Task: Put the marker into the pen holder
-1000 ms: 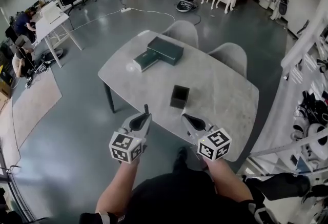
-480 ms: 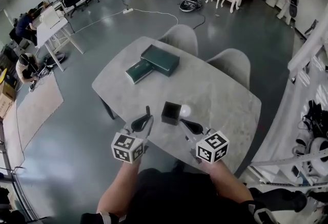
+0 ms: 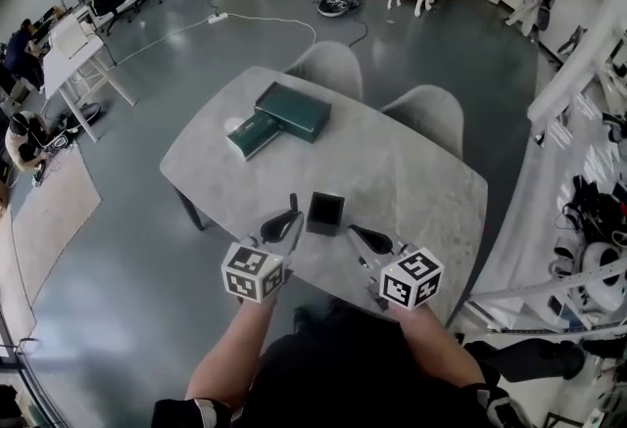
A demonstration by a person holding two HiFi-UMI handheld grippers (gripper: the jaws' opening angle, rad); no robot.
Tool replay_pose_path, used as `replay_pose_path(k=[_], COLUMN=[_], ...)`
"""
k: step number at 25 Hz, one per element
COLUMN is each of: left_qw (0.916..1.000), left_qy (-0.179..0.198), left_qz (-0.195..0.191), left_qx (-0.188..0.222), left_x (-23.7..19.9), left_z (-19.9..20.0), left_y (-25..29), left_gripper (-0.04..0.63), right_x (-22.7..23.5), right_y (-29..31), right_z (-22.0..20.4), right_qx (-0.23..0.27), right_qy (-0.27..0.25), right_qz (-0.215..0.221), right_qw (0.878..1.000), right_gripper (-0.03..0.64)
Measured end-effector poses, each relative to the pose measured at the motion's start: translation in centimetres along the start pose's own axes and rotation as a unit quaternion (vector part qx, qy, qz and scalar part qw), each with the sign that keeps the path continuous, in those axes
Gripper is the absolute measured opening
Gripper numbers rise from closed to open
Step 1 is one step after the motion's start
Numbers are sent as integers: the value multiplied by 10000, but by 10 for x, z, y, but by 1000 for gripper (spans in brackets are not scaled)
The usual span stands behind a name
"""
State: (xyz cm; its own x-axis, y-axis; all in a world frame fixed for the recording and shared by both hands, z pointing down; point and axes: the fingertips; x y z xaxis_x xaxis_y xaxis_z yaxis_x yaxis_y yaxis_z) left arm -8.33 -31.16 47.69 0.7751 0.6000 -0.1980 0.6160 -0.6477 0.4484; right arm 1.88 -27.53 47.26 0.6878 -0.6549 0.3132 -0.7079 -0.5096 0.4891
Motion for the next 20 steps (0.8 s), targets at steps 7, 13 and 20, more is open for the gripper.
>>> replay_pose_path(k=[7, 13, 20], left_qw=[9986, 9976, 9975], left_qy=[-219, -393, -409], left_qz=[-484, -559, -579], left_qx=[10, 95, 16], left_x=[-9, -23, -19], left_z=[-8, -5, -11], left_y=[28, 63, 109], left_gripper=[43, 43, 43], right_x=[12, 28, 47], right_y=[12, 30, 35], right_z=[-12, -8, -16], right_qx=[-124, -177, -375], right_qy=[200, 214, 326], right_qz=[-222, -48, 213], right_qw=[9995, 9996, 9985], right_gripper=[3, 3, 3])
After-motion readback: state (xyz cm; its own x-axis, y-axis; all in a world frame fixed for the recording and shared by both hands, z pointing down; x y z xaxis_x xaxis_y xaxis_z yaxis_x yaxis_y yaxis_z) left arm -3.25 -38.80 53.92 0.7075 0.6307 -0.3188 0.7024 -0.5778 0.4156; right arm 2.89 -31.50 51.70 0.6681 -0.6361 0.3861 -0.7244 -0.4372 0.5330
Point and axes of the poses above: the fingertips, and each gripper's own axes: y forward along the fingers, x to its right, z out of its top, and after that the axes turned 14 degrees about -x, right-handed
